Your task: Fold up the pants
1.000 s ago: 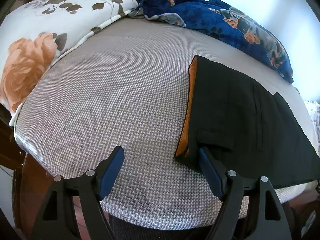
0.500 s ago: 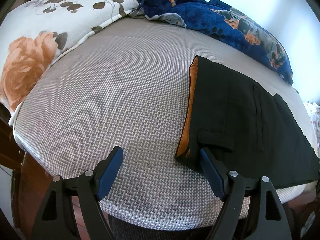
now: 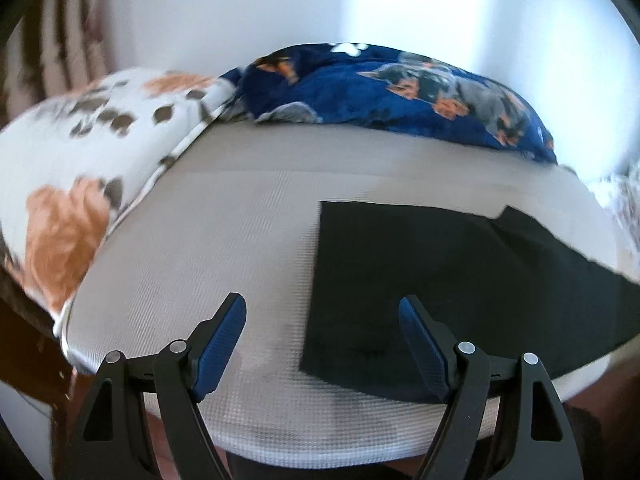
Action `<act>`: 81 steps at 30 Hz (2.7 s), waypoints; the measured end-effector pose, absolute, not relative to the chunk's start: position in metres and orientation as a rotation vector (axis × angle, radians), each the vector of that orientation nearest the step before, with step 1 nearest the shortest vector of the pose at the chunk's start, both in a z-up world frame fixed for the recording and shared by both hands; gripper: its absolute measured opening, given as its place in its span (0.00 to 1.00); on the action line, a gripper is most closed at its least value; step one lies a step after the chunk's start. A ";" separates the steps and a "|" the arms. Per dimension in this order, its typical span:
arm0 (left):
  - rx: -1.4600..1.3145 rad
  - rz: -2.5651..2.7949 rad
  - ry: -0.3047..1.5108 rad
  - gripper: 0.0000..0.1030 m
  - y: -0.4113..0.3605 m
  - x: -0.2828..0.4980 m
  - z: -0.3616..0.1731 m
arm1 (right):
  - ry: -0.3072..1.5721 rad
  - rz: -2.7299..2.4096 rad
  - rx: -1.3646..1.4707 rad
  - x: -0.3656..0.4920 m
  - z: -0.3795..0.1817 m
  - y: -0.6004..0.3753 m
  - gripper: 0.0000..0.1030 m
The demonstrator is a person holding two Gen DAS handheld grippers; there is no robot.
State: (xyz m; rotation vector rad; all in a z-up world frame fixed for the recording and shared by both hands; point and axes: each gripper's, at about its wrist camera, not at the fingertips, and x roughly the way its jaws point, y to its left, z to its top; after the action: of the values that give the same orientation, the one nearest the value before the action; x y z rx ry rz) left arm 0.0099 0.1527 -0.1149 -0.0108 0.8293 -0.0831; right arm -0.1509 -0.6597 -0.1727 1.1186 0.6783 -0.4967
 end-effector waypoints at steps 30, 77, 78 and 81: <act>0.151 -0.089 0.968 0.77 0.113 0.023 -0.162 | 0.687 -0.455 0.998 -0.115 -0.124 -0.600 0.11; 0.129 -0.091 1.000 0.79 0.117 0.024 -0.167 | 0.869 -0.081 0.911 -0.056 -0.135 -0.432 0.12; 0.128 -0.091 1.001 0.79 0.117 0.024 -0.168 | 0.874 -0.073 0.909 -0.053 -0.136 -0.429 0.12; 0.128 -0.091 1.002 0.79 0.117 0.024 -0.169 | 0.887 -0.051 0.895 -0.051 -0.137 -0.419 0.12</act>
State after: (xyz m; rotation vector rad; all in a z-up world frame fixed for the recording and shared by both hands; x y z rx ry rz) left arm 0.0237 0.1173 -0.1688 0.1278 1.0017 -0.0910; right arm -0.0506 -0.4192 -0.1370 0.8951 0.8875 -0.0515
